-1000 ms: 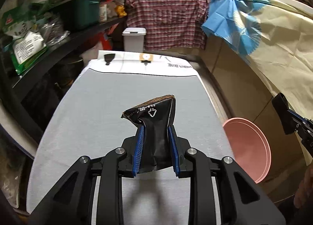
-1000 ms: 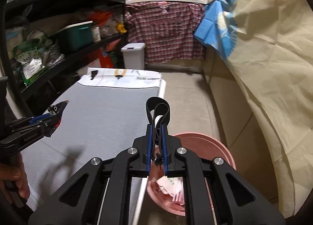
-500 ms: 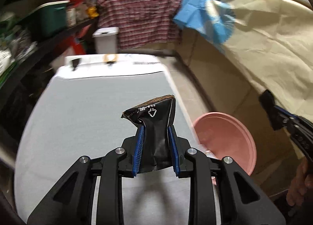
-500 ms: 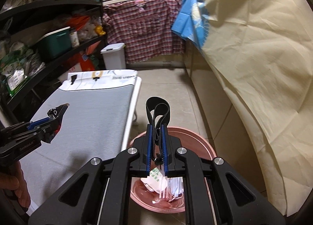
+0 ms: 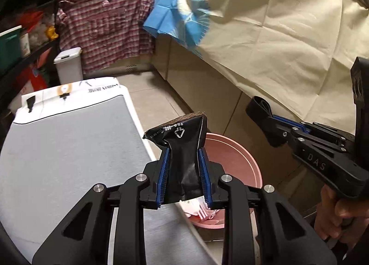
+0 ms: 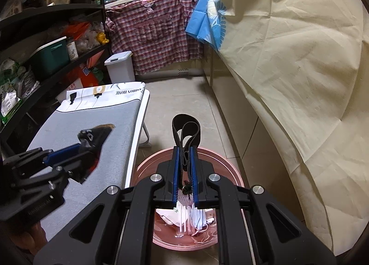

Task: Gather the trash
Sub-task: 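Carry the black sachet and black band in both tools over the pink bin, then open both tools to drop the sachet and band into the bin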

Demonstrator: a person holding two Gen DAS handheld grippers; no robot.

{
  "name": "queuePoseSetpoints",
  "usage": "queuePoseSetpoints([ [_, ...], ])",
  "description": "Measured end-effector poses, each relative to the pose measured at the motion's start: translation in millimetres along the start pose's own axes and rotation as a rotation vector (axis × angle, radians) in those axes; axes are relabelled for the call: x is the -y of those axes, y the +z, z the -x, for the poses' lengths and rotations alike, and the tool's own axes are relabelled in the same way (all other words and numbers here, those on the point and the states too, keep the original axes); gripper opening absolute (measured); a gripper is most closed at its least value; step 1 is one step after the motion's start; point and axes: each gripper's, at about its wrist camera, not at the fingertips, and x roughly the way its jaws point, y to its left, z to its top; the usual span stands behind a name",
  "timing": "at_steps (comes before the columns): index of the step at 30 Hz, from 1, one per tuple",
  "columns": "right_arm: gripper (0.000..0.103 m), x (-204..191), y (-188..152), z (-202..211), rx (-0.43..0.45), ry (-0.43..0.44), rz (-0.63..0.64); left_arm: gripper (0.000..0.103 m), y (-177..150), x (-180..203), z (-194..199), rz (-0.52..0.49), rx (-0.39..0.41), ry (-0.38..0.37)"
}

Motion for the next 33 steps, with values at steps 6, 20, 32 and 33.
queuePoseSetpoints([
  [6,0.01,3,-1,-5,-0.014,-0.011,-0.005,0.026,2,9,-11,-0.007,-0.013,-0.005],
  [20,0.01,10,-3,-15,-0.045,-0.031,-0.022,0.028,5,14,-33,0.002,-0.038,-0.005],
  [32,0.054,20,-5,-22,-0.066,-0.074,-0.065,0.054,8,12,-33,0.007,-0.024,-0.005],
  [33,0.056,21,-5,-22,-0.067,-0.078,-0.069,0.054,8,11,-33,0.009,-0.023,-0.003],
])
